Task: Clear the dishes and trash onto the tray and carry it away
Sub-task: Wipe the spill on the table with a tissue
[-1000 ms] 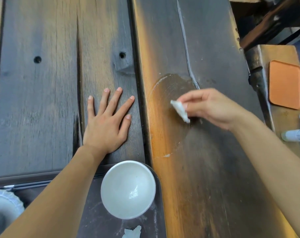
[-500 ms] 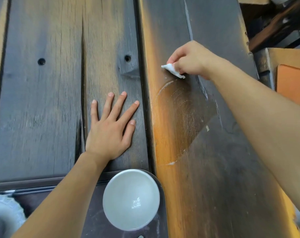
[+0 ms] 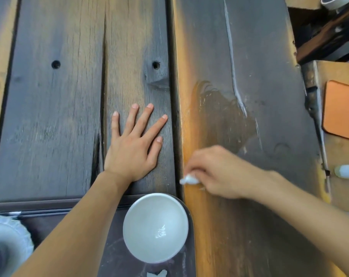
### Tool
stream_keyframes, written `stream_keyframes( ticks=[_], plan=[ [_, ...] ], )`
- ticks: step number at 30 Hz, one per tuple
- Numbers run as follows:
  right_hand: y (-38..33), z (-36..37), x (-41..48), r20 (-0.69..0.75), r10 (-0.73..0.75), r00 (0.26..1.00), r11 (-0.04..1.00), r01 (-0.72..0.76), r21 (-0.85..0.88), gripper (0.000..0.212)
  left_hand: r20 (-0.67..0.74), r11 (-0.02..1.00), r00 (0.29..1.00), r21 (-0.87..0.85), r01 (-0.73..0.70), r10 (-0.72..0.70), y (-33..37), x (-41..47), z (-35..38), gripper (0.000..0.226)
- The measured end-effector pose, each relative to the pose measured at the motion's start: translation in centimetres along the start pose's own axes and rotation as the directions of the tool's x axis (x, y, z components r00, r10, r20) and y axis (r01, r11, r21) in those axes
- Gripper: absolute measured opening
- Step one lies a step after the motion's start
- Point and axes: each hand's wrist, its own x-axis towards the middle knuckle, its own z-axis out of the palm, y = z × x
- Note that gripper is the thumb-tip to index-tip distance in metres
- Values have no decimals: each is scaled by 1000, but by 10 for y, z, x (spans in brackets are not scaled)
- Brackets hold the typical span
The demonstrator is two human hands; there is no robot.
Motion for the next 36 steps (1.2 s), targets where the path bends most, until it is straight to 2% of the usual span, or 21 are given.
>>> stream_keyframes(
  ticks=[2,4,5,7,8,10,11,12,16,19,21,24,26,29,32,34,36],
  plan=[
    [-10,10,-18,162,-13,987,997,1,71,23,-2,1000,1000,0,2,-2,0,0,0,54],
    [-5,3,-20,214,2,977,986,-38,165,24,-7,1000,1000,0,-2,2,0,0,0,54],
    [3,-5,-16,151,26,988,979,-56,195,24,-10,1000,1000,-1,-3,3,0,-1,0,54],
    [24,-27,-1,-122,148,981,970,-120,213,23,-16,1000,1000,0,-3,3,-1,-2,1,54],
    [36,-40,9,-280,232,932,958,-168,232,21,-17,1000,1000,-1,-4,4,-1,-2,2,54],
    [56,-63,29,-521,371,769,920,-230,317,16,-16,1000,1000,-10,-5,5,0,-1,2,54],
    [64,-72,38,-573,411,709,906,-244,346,15,-15,1000,1000,-14,-6,6,0,-1,2,54],
    [68,-78,46,-585,427,690,899,-254,357,15,-15,1000,1000,-16,-6,6,-1,-1,2,54],
    [66,-67,56,-505,389,771,919,-286,272,21,-29,1000,1000,-25,-2,2,-1,-2,3,53],
    [52,-37,34,-397,240,886,971,-221,92,22,-25,999,1000,-36,0,-1,-2,-1,5,53],
    [39,-7,5,-339,148,929,989,-147,26,22,0,1000,1000,-16,4,-4,-1,-1,6,54],
    [13,46,-46,-295,40,955,998,-24,58,21,67,1000,998,-21,19,-18,-1,1,2,54],
    [-3,77,-73,-234,42,971,991,-10,134,21,161,993,987,-109,43,-25,-3,6,-9,53],
    [-17,106,-105,-282,200,938,939,-101,330,21,233,923,970,-354,150,-68,-2,-1,-47,48],
    [-39,122,-128,-392,418,819,835,-177,521,21,105,827,972,-512,234,-210,-4,-51,-82,43],
    [-63,135,-136,-399,450,799,814,-183,551,20,12,817,962,-524,240,-274,-4,-102,-92,40],
    [-89,147,-137,-396,423,815,830,-174,529,20,-38,816,952,-526,240,-304,-1,-157,-94,36]
  ],
)
